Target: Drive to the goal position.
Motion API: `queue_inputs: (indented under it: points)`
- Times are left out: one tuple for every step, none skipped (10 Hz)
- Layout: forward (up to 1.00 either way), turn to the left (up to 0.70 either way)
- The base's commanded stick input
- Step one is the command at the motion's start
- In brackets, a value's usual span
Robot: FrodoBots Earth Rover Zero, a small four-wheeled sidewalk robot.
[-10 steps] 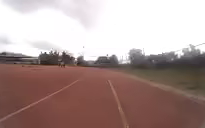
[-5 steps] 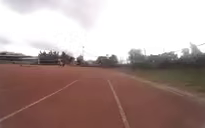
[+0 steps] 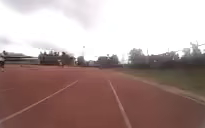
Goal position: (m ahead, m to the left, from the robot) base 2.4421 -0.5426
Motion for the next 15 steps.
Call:
queue_inputs:
  points:
    - [0.70,0.00]
    - [0.70,0.00]
    - [0.70,0.00]
    - [0.70,0.00]
    - [0.70,0.00]
    - [0.70,0.00]
    - [0.70,0.00]
    - [0.70,0.00]
    - [0.70,0.00]
    - [0.70,0.00]
    - [0.70,0.00]
    - [0.70,0.00]
    - [0.70,0.00]
    - [0.70,0.00]
    - [0.70,0.00]
